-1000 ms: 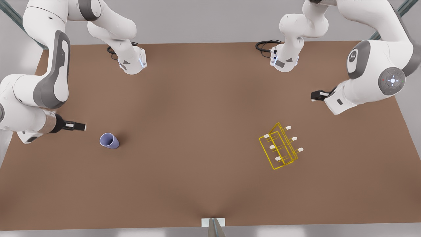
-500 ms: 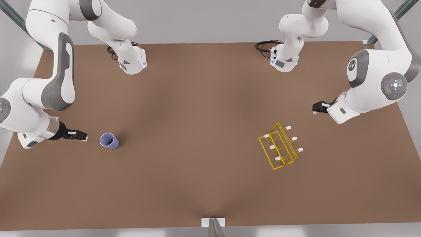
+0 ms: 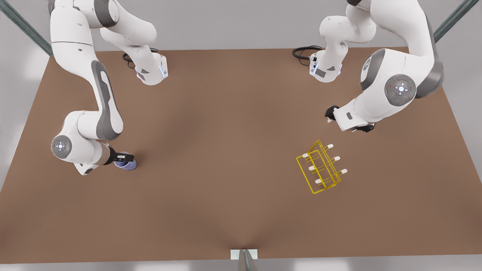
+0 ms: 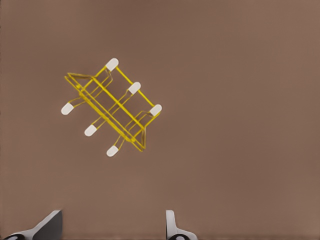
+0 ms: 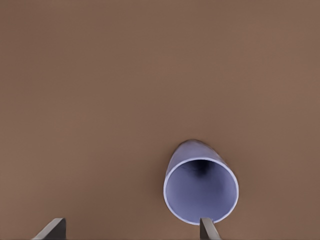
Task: Place the cup on the cup holder
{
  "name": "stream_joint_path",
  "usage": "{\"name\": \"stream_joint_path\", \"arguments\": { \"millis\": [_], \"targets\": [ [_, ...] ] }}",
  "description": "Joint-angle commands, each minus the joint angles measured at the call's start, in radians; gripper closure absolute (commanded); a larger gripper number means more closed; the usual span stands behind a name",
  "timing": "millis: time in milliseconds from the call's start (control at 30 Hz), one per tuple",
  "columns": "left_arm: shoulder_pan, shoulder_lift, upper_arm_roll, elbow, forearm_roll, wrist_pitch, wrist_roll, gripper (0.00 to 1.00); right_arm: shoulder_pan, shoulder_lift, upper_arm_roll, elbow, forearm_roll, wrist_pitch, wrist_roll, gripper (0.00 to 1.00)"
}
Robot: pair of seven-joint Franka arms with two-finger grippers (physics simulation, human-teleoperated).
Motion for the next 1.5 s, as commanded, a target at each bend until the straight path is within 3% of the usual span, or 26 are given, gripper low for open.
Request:
{"name": "stream_joint_path", "arguments": {
  "millis": [0,133,467,500,533,567,633,700,933,1033,1200,1367,1467],
  "targets": [
    [-0.001,0.001,0.000,0.000,0.013,-0.015,0.004,0.00,0.006,0.014,0.000,-0.006,-0.002,0.132,0.003,0.00],
    [-0.001,-0.003,0.029,-0.013,0.040,-0.015,0.008,0.00,0.003,0.029,0.000,-0.060,-0.036,0.224,0.000,0.00],
    [0.002,0.023,0.035,-0.021,0.042,-0.052,0.005,0.00,-0.006,0.052,0.000,-0.133,-0.077,0.234,-0.003,0.00],
    [0.002,0.021,0.035,-0.019,0.042,-0.054,0.007,0.00,-0.006,0.061,0.000,-0.130,-0.076,0.235,-0.003,0.07],
    [0.002,0.021,0.035,-0.021,0.042,-0.054,0.007,0.00,-0.009,0.065,0.000,-0.129,-0.076,0.235,-0.003,0.30],
    [0.002,0.021,0.035,-0.021,0.042,-0.054,0.007,0.00,-0.012,0.068,0.000,-0.126,-0.076,0.235,-0.003,0.46],
    [0.002,0.021,0.035,-0.019,0.042,-0.054,0.007,0.00,-0.014,0.074,0.000,-0.124,-0.076,0.237,-0.003,0.59],
    [0.002,0.024,0.035,-0.021,0.042,-0.054,0.008,0.00,-0.014,0.075,0.000,-0.124,-0.076,0.260,-0.003,0.79],
    [0.002,0.015,0.037,-0.010,0.044,-0.055,0.007,0.00,-0.023,0.074,0.001,-0.107,-0.068,0.231,0.000,0.79],
    [0.002,0.017,0.034,-0.010,0.044,-0.067,0.007,0.00,0.005,0.066,0.078,0.001,-0.047,0.214,-0.052,0.79],
    [0.002,0.020,0.035,-0.010,0.044,-0.067,0.007,0.00,0.006,0.152,0.207,0.166,0.476,0.217,-0.046,0.79],
    [0.002,0.015,0.035,-0.009,0.045,-0.069,0.005,0.00,0.022,0.402,0.385,0.406,0.850,0.180,-0.044,0.79],
    [0.002,0.015,0.037,-0.009,0.045,-0.069,0.005,0.00,0.187,0.558,0.422,0.583,1.098,0.300,-0.041,0.79]
  ]
}}
